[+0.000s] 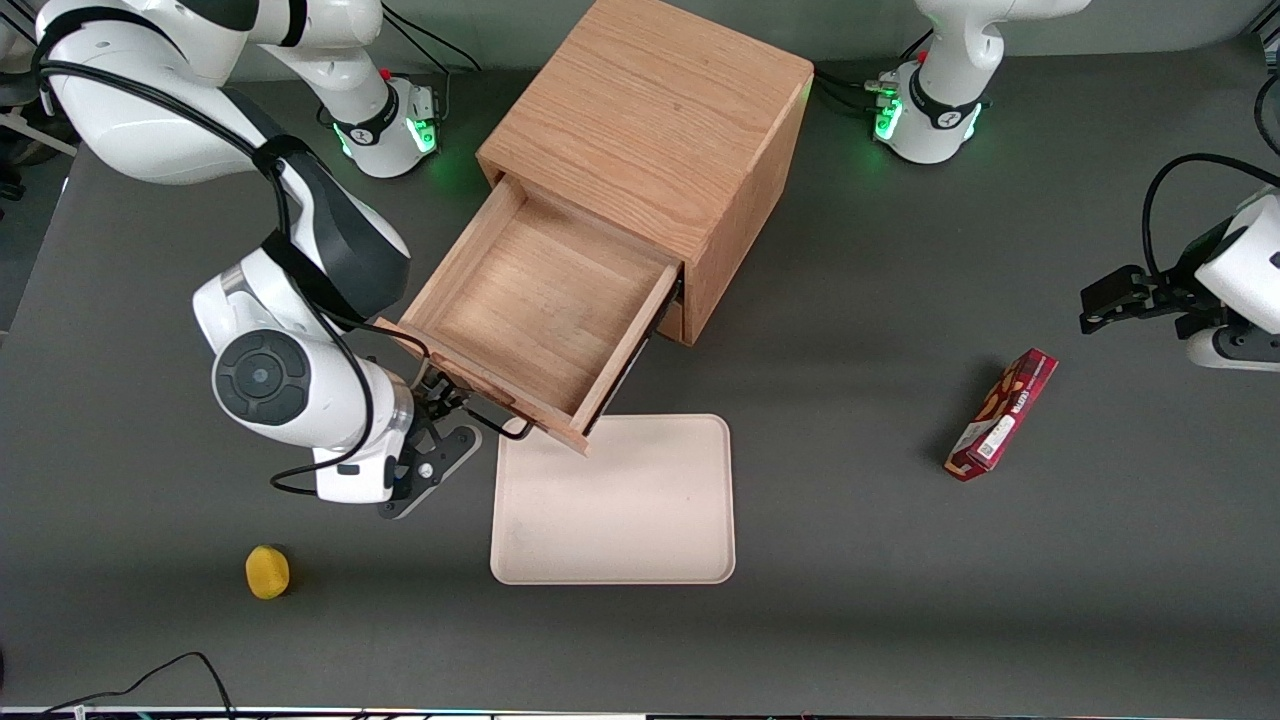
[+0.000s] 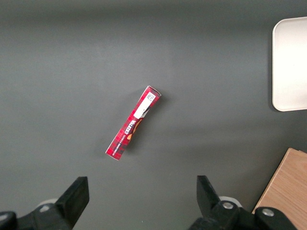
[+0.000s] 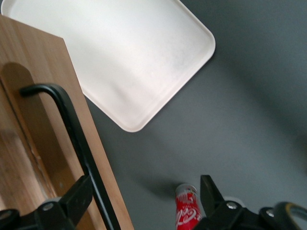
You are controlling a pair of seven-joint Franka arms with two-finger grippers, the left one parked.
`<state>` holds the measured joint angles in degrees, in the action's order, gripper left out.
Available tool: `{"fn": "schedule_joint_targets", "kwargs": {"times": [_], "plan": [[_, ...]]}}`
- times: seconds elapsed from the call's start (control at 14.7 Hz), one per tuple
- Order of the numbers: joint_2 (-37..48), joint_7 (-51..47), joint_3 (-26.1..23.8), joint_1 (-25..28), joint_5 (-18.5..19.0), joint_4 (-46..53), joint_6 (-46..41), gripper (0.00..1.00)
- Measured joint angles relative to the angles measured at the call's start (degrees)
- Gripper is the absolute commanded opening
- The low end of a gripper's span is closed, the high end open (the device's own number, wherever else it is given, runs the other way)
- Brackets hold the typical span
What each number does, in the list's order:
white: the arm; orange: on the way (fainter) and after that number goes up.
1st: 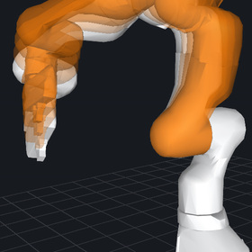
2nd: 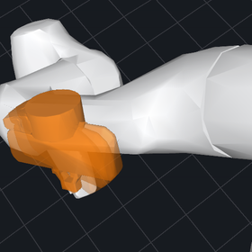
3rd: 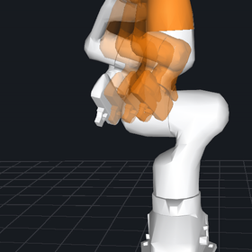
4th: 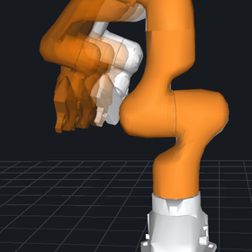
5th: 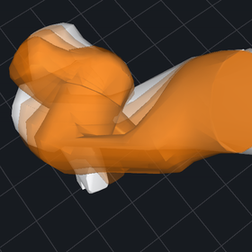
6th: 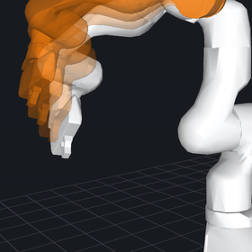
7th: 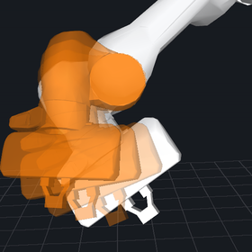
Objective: Open upper drawer
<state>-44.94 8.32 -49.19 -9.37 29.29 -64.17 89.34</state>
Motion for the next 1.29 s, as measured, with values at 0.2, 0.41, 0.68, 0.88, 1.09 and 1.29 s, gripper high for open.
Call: {"fn": "schedule_joint_targets", "kwargs": {"times": [0.2, 0.41, 0.68, 0.88, 1.09, 1.29], "plan": [[0.0, 0.3, -0.7, 0.6, -0.1, 3.3, -4.5, 1.0], [0.7, 0.4, -2.6, 0.8, -0.1, 5.6, -8.8, 1.0], [6.7, 0.3, -2.9, -1.0, -0.4, 6.9, -11.7, 1.0], [12.9, 0.3, -2.9, -5.8, -4.8, 6.3, -15.2, 1.0], [18.9, 0.3, -3.3, -13.4, -10.7, 2.6, -15.5, 1.0], [24.6, 0.2, -3.8, -22.3, -18.6, -2.9, -15.5, 1.0]]}}
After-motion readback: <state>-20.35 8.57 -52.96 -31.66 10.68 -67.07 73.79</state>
